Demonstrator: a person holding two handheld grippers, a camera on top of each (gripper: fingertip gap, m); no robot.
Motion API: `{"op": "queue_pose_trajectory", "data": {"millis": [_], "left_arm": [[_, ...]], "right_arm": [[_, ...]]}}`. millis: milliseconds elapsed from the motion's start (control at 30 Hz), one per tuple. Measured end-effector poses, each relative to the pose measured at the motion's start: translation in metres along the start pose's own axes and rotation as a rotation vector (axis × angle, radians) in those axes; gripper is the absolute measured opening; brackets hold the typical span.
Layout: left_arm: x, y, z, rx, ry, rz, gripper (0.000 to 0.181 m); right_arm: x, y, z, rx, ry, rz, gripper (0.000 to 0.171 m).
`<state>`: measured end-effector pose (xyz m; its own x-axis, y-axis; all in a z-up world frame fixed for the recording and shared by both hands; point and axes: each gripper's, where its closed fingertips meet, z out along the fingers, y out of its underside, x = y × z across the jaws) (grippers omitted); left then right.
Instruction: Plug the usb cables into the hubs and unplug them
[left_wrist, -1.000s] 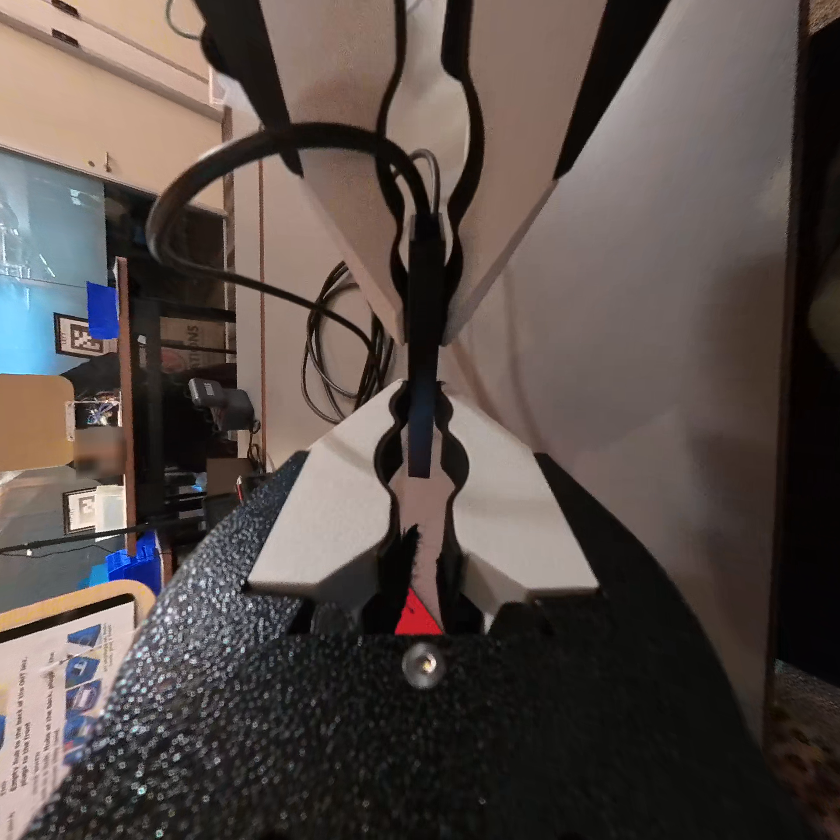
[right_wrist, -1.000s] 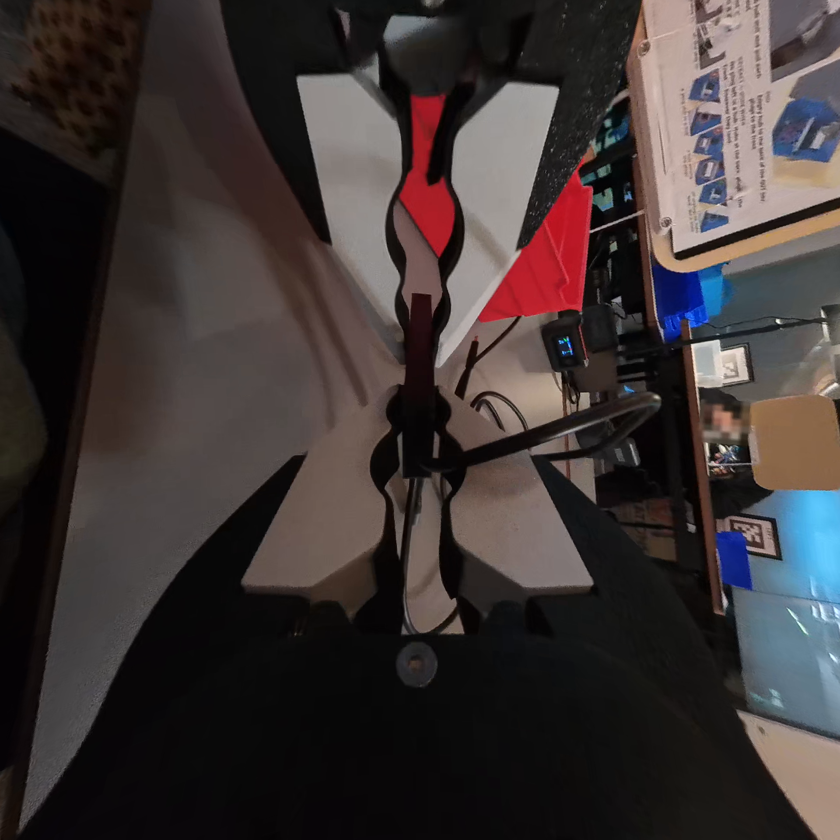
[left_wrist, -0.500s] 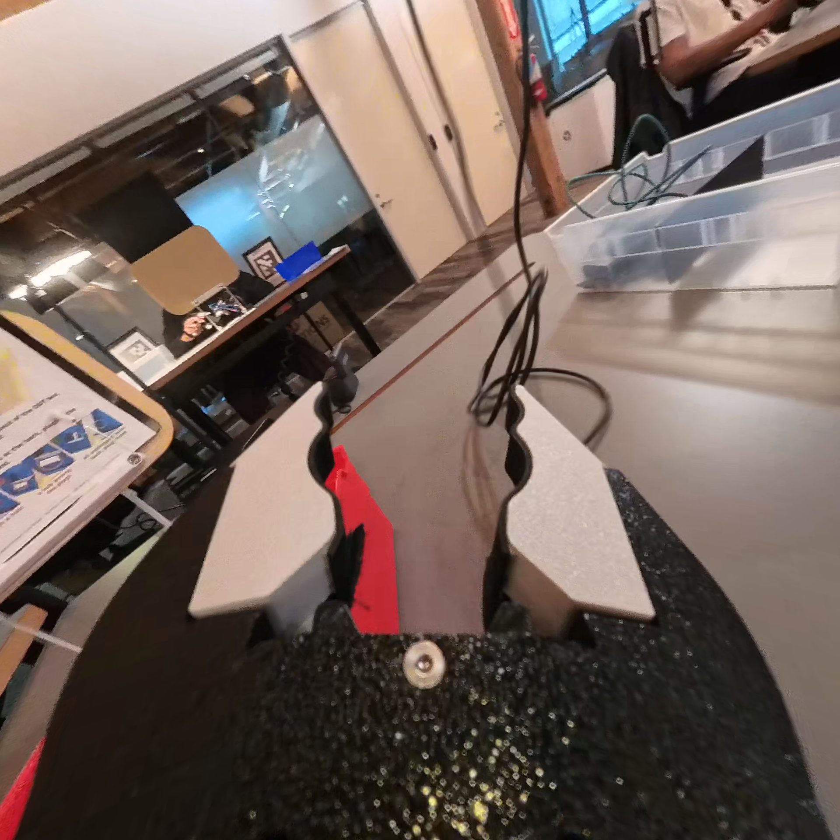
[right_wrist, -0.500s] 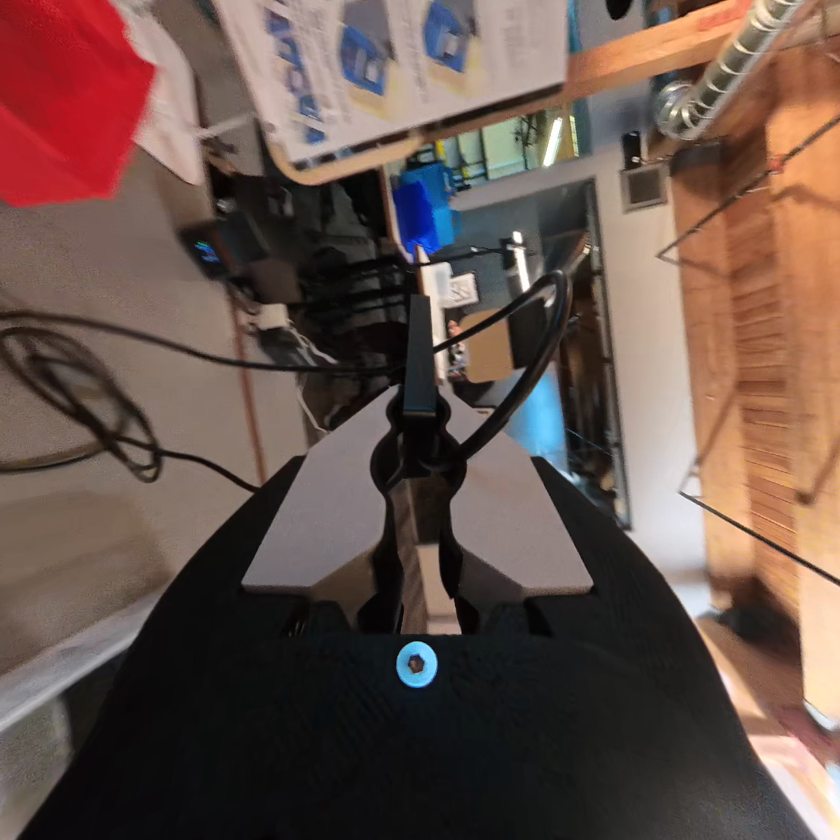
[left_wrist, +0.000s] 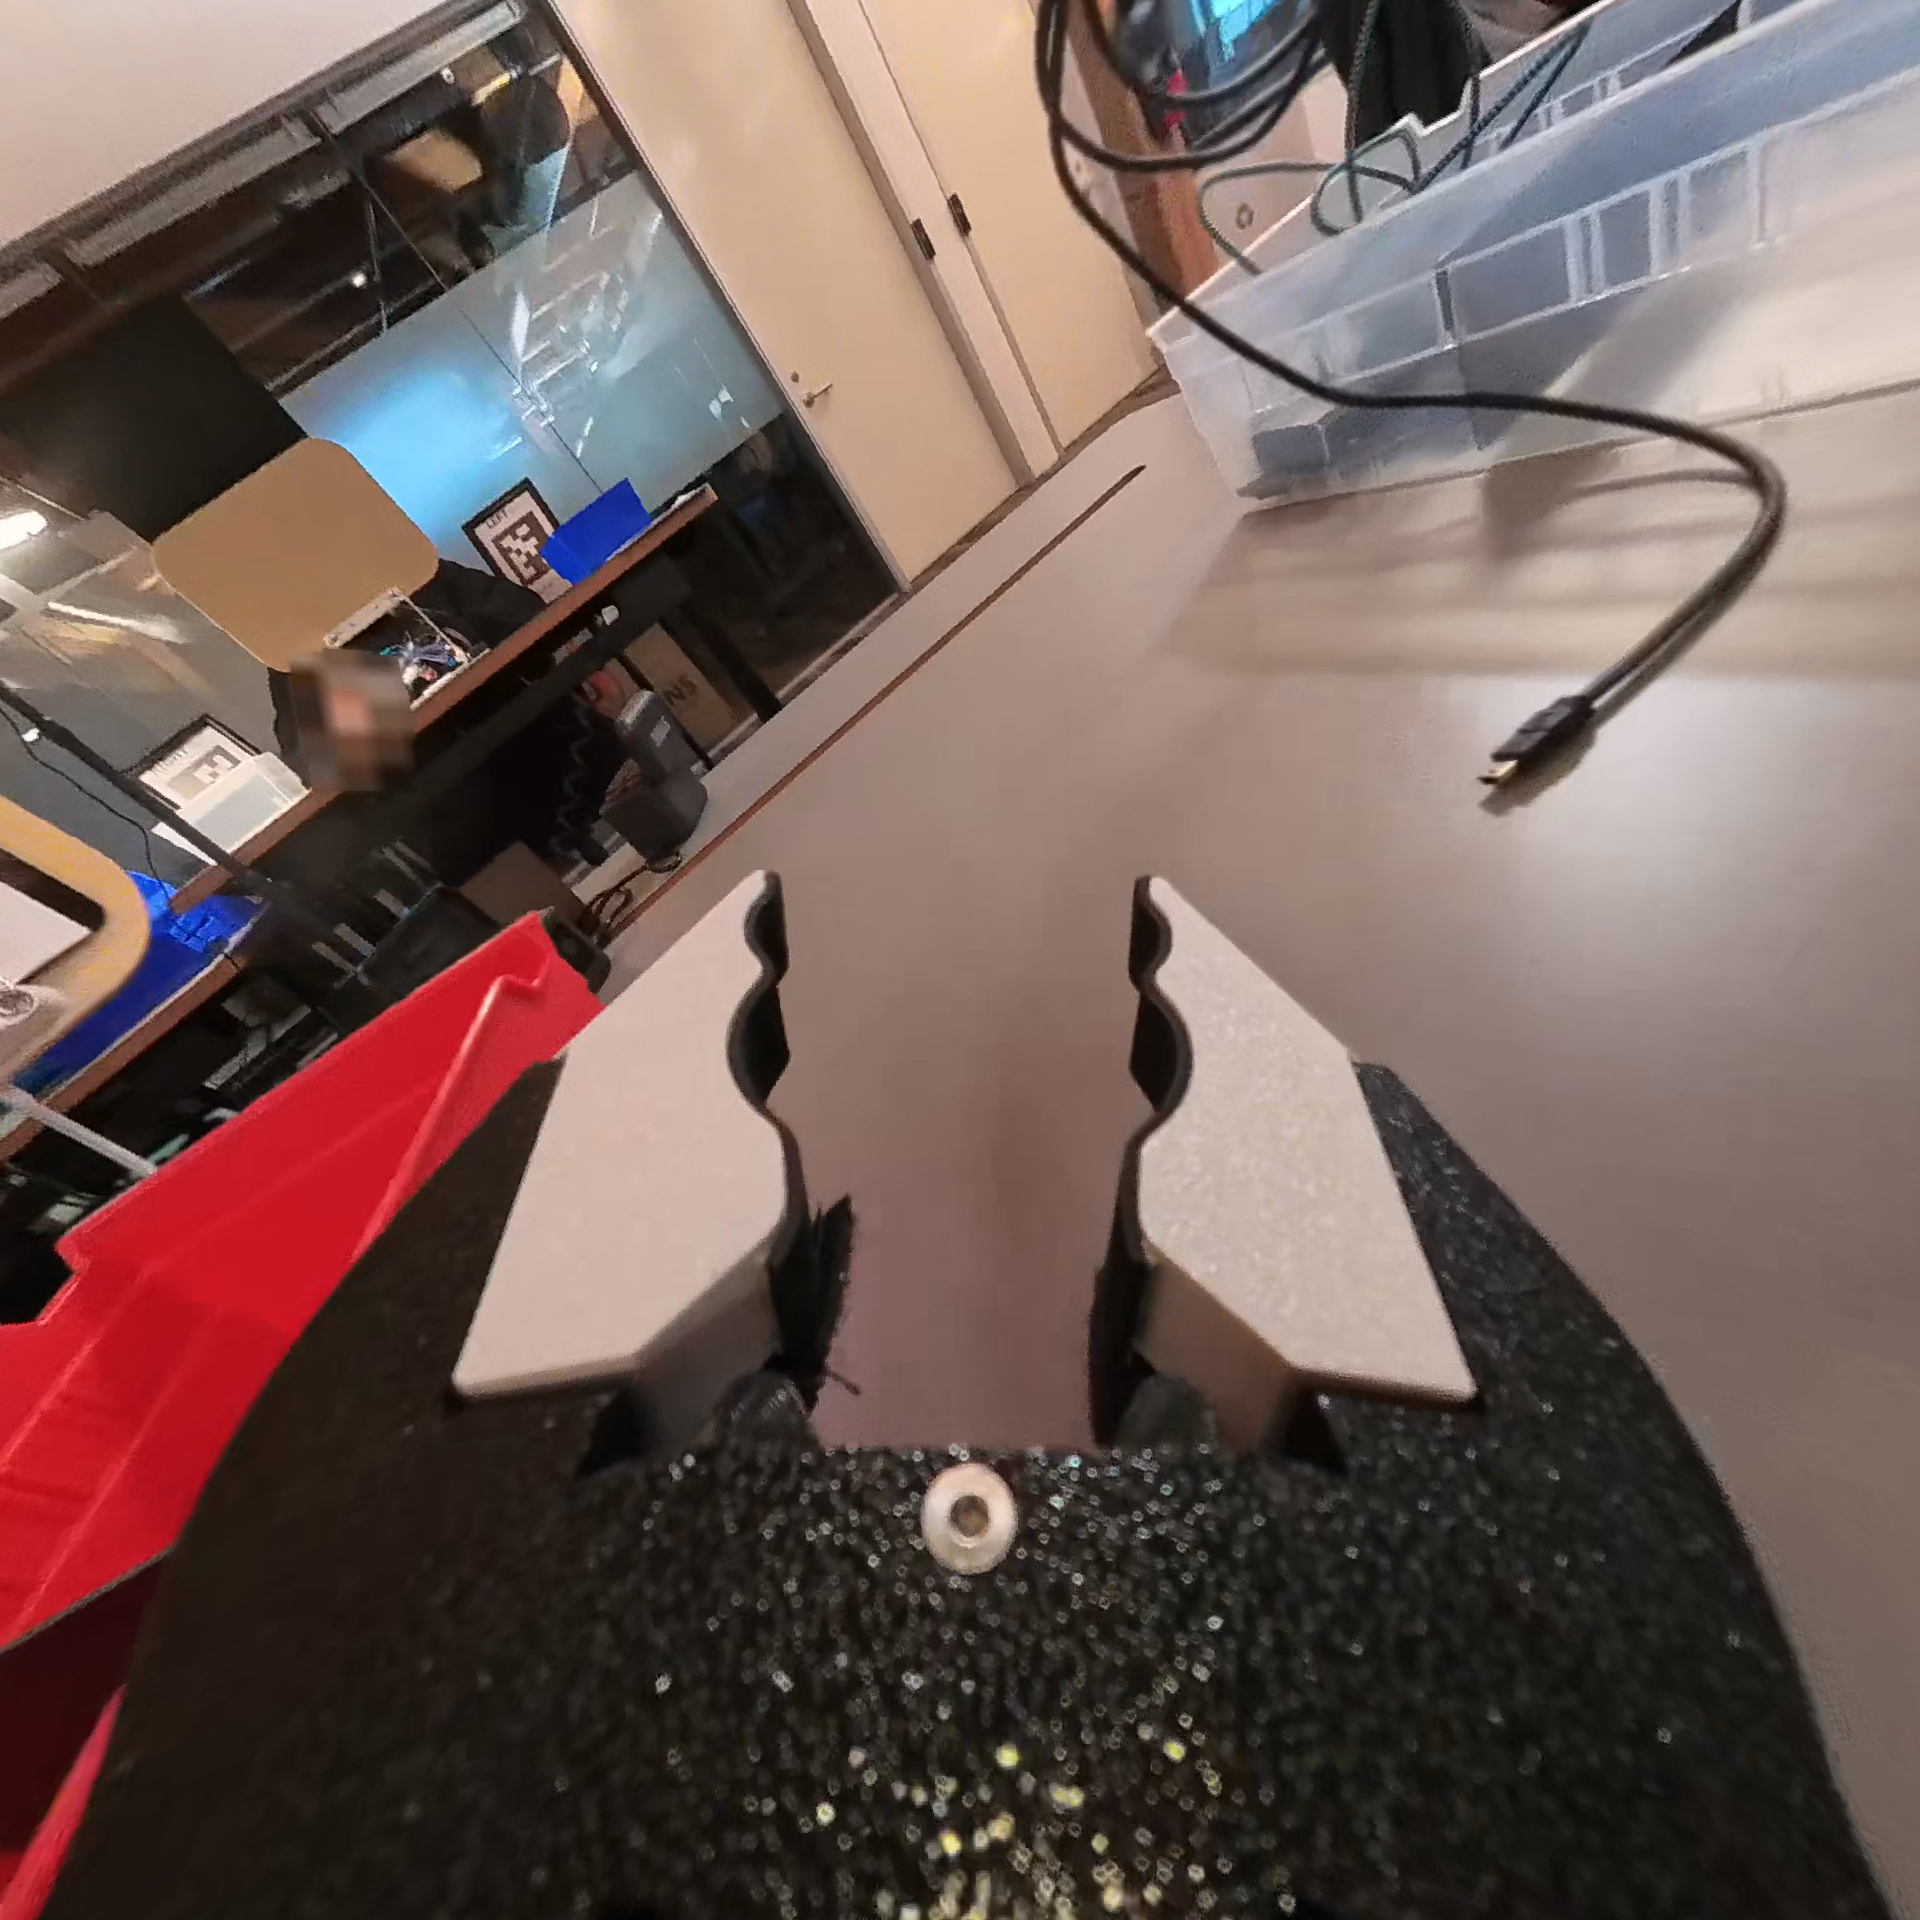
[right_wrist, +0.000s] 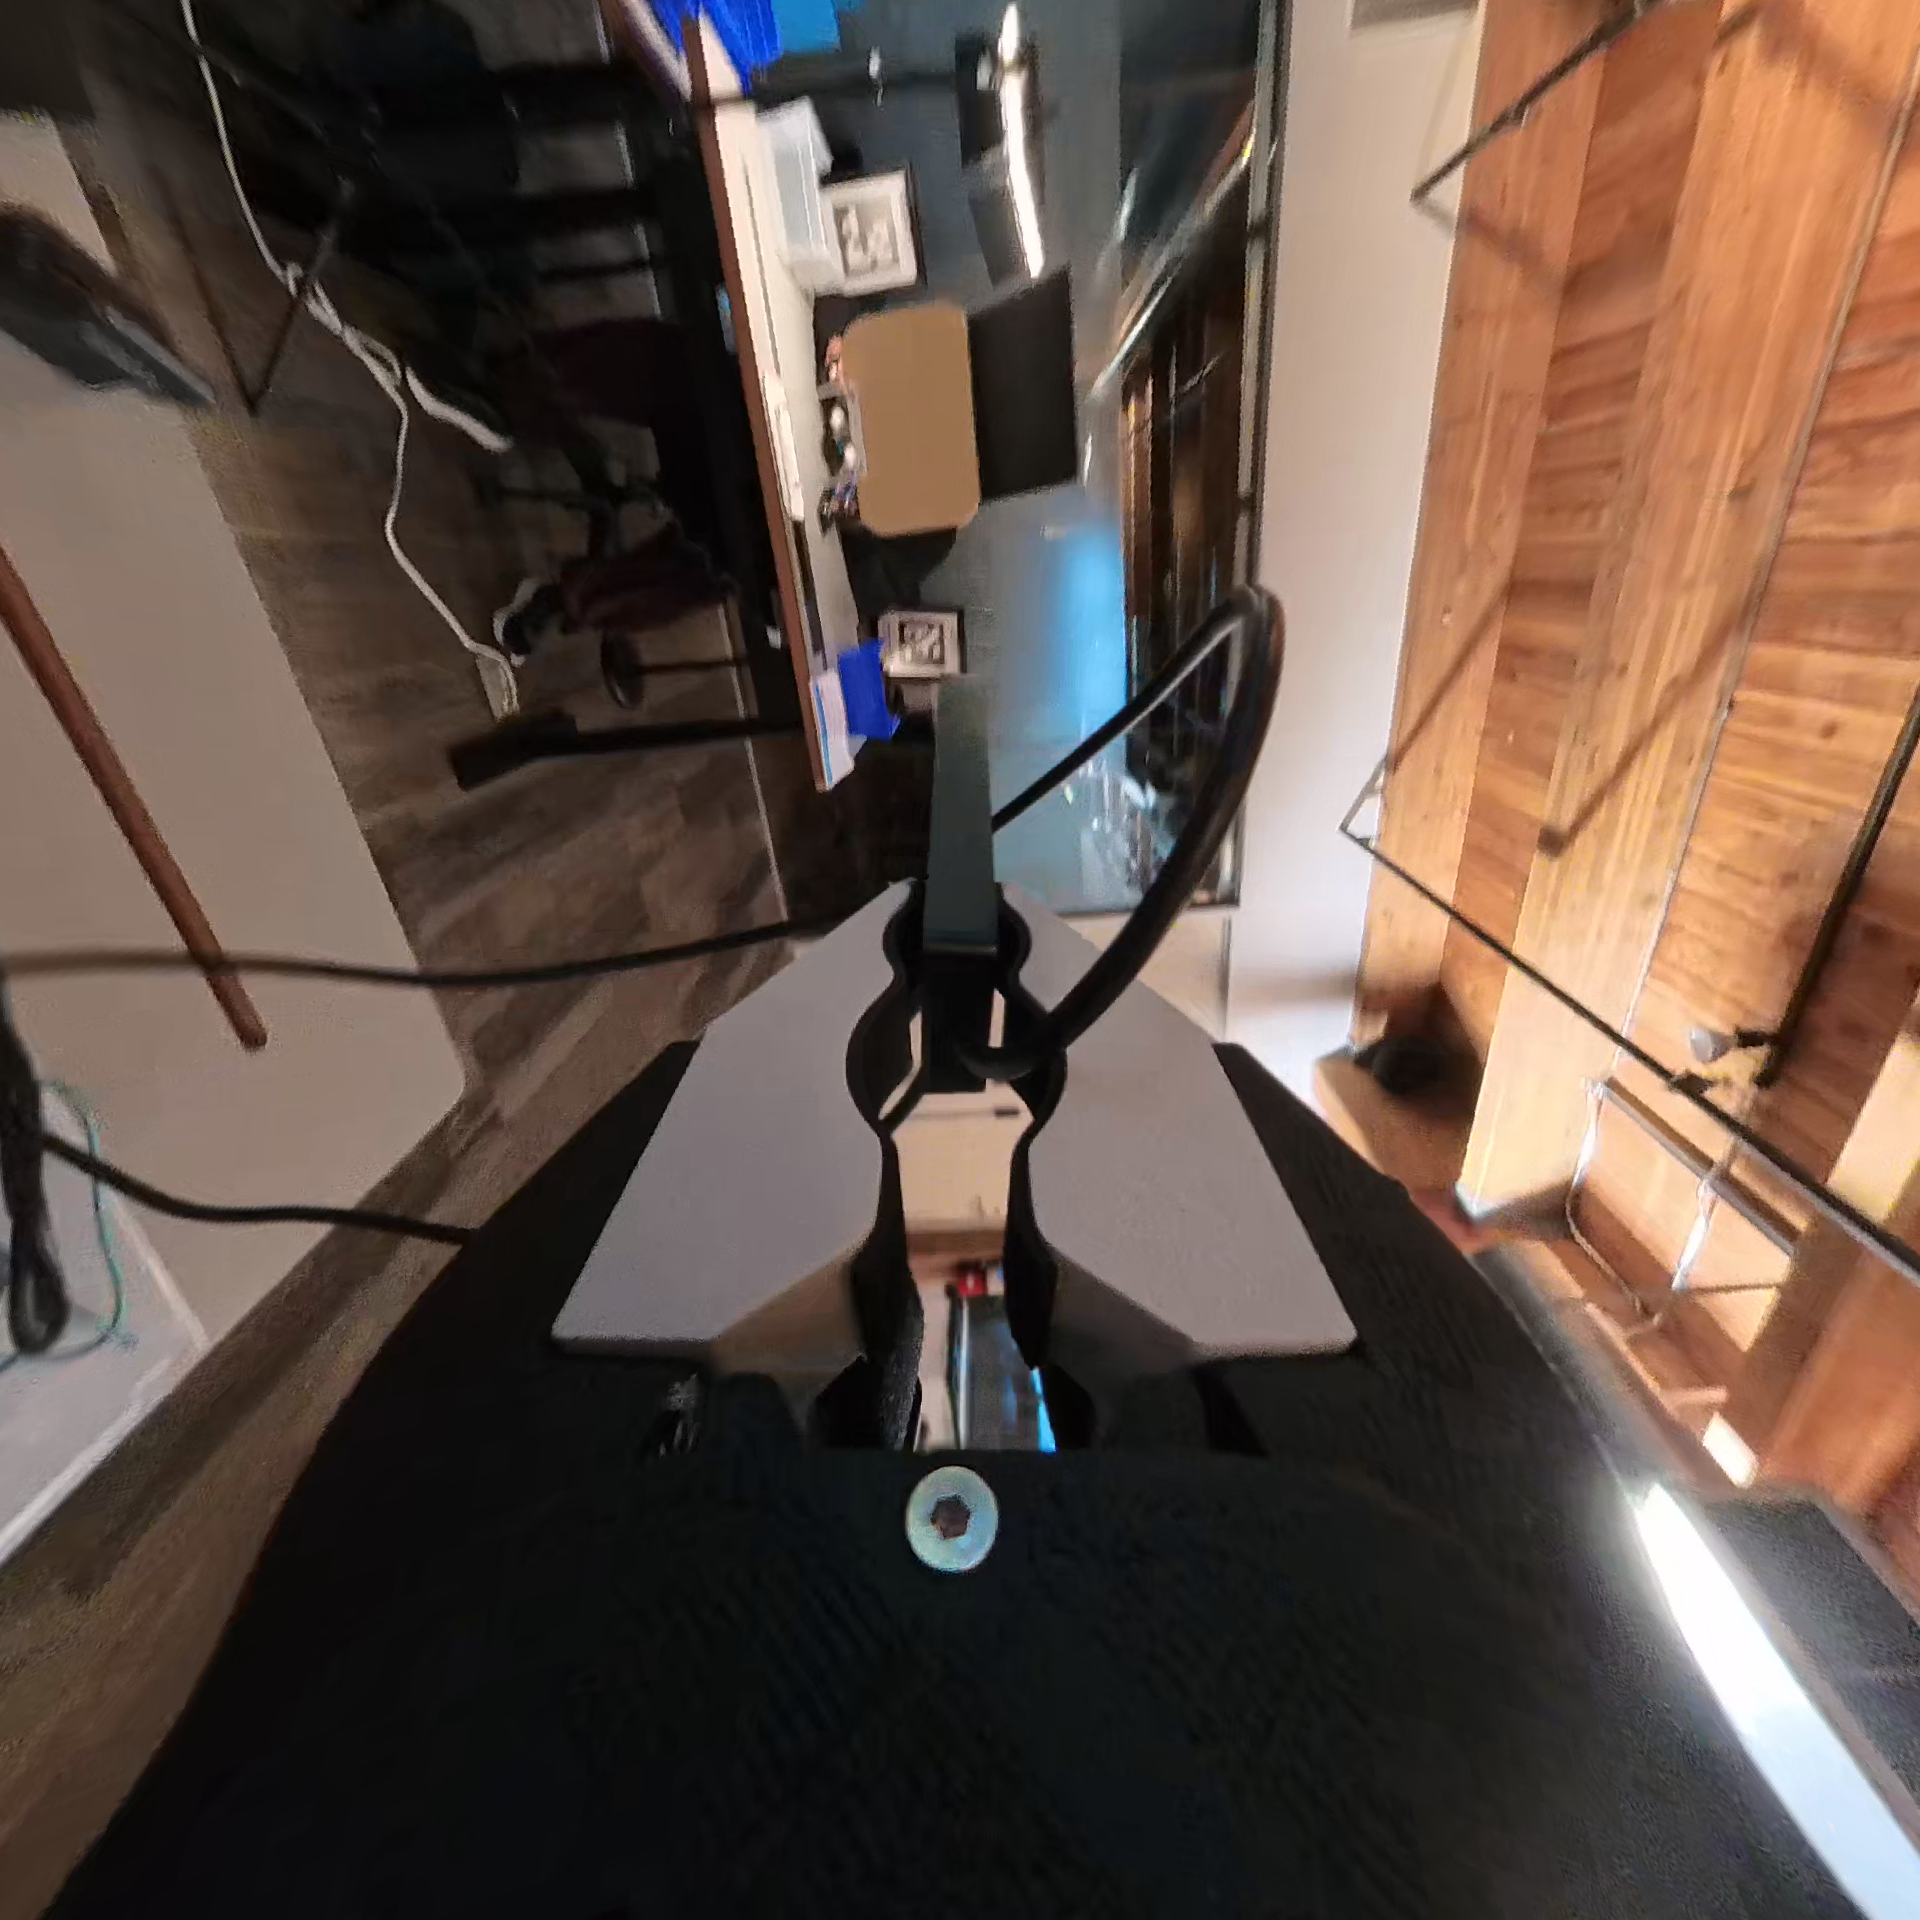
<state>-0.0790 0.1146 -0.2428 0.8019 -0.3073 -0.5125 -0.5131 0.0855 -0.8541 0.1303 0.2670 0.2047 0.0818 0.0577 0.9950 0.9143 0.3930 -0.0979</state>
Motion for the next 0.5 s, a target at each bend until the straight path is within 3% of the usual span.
{"op": "queue_pose_trajectory", "data": {"millis": [200, 367, 500], "left_arm": [[0.006, 0.002, 0.001, -0.005, 0.016, 0.034, 0.062], [0.008, 0.005, 0.002, -0.019, 0.026, 0.036, 0.061], [0.009, 0.008, 0.003, -0.034, 0.035, 0.024, 0.06]], "right_arm": [[-0.092, 0.094, 0.029, -0.17, -0.204, 0.033, 0.009], [-0.189, 0.133, 0.031, -0.208, -0.581, 0.199, 0.008], [-0.235, 0.169, 0.039, -0.32, -0.704, 0.178, 0.009]]}}
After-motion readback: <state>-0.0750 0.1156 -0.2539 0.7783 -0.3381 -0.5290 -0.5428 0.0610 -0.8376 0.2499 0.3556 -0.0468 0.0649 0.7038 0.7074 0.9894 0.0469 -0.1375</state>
